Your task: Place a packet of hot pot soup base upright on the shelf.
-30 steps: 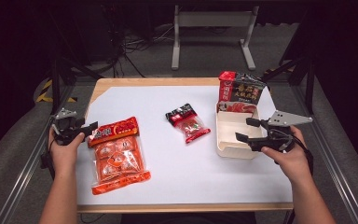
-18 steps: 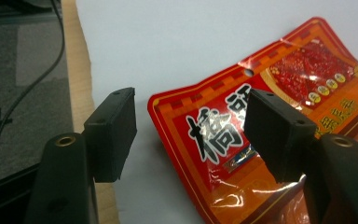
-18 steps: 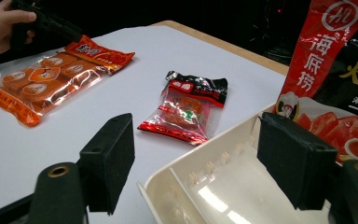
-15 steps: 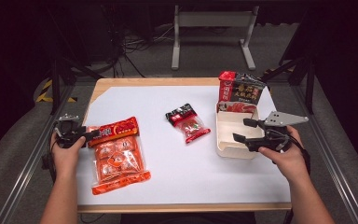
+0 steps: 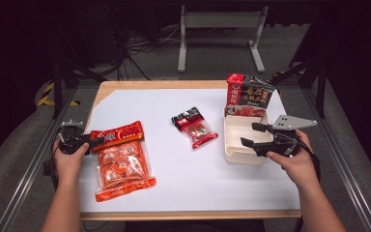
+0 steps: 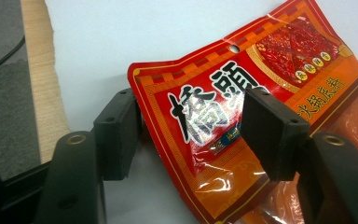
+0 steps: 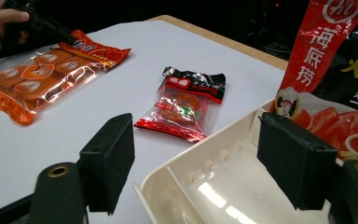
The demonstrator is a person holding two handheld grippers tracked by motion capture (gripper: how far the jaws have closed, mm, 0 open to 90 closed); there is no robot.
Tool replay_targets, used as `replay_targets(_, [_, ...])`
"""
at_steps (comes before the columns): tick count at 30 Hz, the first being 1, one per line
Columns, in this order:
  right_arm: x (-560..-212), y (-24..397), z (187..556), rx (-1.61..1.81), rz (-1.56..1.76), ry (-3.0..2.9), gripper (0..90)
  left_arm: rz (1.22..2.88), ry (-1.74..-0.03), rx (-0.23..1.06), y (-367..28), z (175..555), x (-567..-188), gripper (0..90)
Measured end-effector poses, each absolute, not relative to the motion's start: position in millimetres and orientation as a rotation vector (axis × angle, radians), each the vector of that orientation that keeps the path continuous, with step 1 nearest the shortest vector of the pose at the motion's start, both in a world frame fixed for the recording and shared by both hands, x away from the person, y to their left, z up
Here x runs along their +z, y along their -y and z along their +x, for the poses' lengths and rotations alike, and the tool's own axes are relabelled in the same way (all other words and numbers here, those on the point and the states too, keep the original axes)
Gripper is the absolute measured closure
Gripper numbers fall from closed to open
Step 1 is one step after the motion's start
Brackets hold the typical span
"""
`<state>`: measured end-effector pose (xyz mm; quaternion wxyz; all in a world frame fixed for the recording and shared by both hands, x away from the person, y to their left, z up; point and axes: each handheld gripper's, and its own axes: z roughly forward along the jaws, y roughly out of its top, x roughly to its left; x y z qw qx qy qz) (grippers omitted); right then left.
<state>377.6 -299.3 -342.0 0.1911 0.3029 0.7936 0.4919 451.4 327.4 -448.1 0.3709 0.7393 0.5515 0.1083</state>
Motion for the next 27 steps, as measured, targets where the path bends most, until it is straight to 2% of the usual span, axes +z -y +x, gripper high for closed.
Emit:
replay_targets(3, [-341.6,299.2,377.2,1.383,0.849,-2.227,27.6,1.899,-1.407,0.271,-326.7,452.3,-449.8,43.5])
replay_targets(13, [-342.7,298.4,377.6,1.379,0.846,-2.233,27.6,1.901,-1.386,0.282,-318.4,455.5,-453.2,59.4])
replay_targets(17, [-343.5,297.1,377.6,1.379,0.847,-2.240,27.6,1.883,-1.404,0.313,-318.9,454.8,-455.0,72.1])
replay_targets(22, [-343.2,296.5,377.6,1.380,0.842,-2.240,27.7,1.881,-1.411,0.357,-315.4,453.7,-456.1,80.7])
replay_targets(27, [-342.7,296.7,377.1,1.383,0.842,-2.238,29.1,1.890,-1.418,0.367,-315.0,453.9,-455.5,85.2])
